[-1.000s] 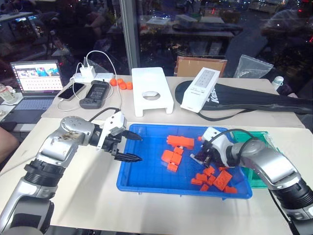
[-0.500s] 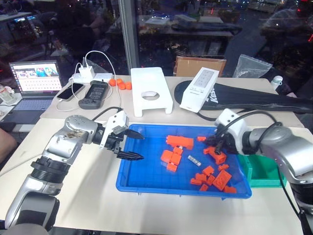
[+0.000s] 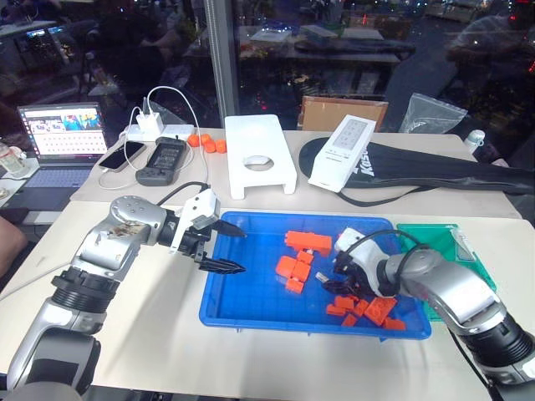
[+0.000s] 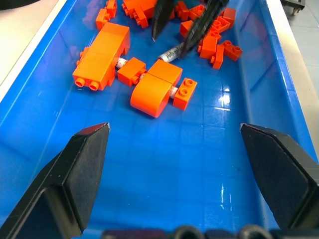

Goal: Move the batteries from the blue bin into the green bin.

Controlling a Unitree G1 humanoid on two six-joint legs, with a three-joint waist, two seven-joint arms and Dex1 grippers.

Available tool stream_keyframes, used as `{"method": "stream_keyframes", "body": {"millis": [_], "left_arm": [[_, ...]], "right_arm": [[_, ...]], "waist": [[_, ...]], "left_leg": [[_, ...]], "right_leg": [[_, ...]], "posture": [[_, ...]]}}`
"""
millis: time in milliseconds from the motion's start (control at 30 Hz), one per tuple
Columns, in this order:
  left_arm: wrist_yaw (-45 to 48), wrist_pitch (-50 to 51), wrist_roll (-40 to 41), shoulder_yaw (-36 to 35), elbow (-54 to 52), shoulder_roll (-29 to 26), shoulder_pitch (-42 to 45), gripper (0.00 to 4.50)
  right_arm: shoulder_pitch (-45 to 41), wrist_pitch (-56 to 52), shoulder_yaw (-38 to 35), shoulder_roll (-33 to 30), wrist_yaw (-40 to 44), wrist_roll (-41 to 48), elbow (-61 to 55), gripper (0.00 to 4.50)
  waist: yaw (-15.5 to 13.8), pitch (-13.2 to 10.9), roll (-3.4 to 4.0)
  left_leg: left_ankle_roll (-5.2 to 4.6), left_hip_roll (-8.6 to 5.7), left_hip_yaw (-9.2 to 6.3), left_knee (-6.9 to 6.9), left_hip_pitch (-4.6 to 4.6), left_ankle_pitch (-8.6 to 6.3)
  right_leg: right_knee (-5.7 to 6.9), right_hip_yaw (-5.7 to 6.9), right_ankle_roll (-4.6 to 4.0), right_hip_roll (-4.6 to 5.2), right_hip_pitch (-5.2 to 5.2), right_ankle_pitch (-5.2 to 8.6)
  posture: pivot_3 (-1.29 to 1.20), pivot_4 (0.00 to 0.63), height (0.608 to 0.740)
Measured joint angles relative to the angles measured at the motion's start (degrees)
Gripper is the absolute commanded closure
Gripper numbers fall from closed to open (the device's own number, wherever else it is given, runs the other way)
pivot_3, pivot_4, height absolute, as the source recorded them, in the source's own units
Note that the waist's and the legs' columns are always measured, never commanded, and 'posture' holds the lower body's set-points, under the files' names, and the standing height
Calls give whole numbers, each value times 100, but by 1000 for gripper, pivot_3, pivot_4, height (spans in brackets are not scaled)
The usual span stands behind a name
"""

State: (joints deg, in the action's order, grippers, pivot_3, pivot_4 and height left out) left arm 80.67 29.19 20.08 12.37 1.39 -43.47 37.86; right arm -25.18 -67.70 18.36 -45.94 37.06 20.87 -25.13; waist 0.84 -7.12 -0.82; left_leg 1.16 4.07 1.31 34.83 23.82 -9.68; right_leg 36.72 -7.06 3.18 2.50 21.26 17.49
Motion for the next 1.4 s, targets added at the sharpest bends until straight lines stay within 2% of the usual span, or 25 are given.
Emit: {"method": "stream_keyframes", "body": {"millis": [100,167,400,500,667,700,767,967,1133,1200,1300,1400], "left_arm": [[-2,-2,-23,0,-2,-1,1,0],[-2,-7,-40,0,-2,-1,1,0],[1,-18,-70,0,11,2,16,0],[25,-18,-46,-1,18,37,42,0],[47,161,408,-195,108,483,378,0],[43,203,538,-279,165,618,544,0],[31,236,709,-407,218,766,706,0],[-24,336,943,-468,402,1165,979,0],[-72,362,971,-470,420,1243,1108,0],[-85,387,995,-470,414,1244,1108,0],[-112,460,1039,-470,397,1240,1108,0],[-106,467,1029,-466,398,1184,1107,0]], "right_arm": [[1,1,22,27,-91,-79,2,3807],[-4,6,46,24,-104,-153,10,4248],[-20,-16,-30,-128,31,-141,6,4254],[-93,-211,-485,-422,246,98,-95,4254],[-50,-300,-1983,-1881,663,252,-39,4254],[157,-247,-2376,-2277,733,181,106,4254],[554,-142,-2844,-2600,791,58,291,4254],[1724,19,-3371,-2581,817,-31,518,4254],[1816,18,-3505,-2028,602,-8,533,4254],[1815,17,-3494,-1815,529,23,535,3250],[1833,18,-3454,-1805,515,22,542,2395],[1630,-2,-3454,-1877,507,28,525,1264]], "waist": [[2,0,0],[1,0,-1],[-7,0,-1],[-15,-2,2],[-90,-5,4],[-102,-4,1],[-83,-2,-2],[61,0,11],[117,-4,6],[117,-3,8],[115,-4,15],[113,-4,21]], "left_leg": [[0,0,-1,0,-2,0],[0,0,-1,0,-3,0],[0,0,-1,1,-2,0],[0,-1,0,1,3,0],[0,-4,-1,1,6,0],[0,-3,-1,-1,4,0],[-3,-3,-1,-5,0,-2],[-4,-4,-1,-1,-6,-2],[-7,-9,-8,1,-7,0],[-7,-9,-12,1,-6,0],[-7,-11,-12,1,-5,0],[-7,-12,-12,2,-5,0]], "right_leg": [[0,1,0,0,-1,0],[0,0,3,0,-2,2],[0,1,7,0,-3,4],[0,1,6,2,0,3],[-9,4,6,6,-4,4],[-13,5,5,6,-5,4],[-18,4,4,4,-9,4],[-2,-5,11,1,-10,9],[2,-4,16,1,-13,11],[1,-2,17,1,-14,11],[-1,-2,17,2,-14,11],[0,-3,17,3,-14,11]], "posture": [[0,150,712],[0,150,712],[0,150,712],[0,150,712],[0,150,712],[0,150,712],[0,150,712],[0,150,712],[0,150,712],[0,150,712],[0,150,712],[0,150,712]]}}
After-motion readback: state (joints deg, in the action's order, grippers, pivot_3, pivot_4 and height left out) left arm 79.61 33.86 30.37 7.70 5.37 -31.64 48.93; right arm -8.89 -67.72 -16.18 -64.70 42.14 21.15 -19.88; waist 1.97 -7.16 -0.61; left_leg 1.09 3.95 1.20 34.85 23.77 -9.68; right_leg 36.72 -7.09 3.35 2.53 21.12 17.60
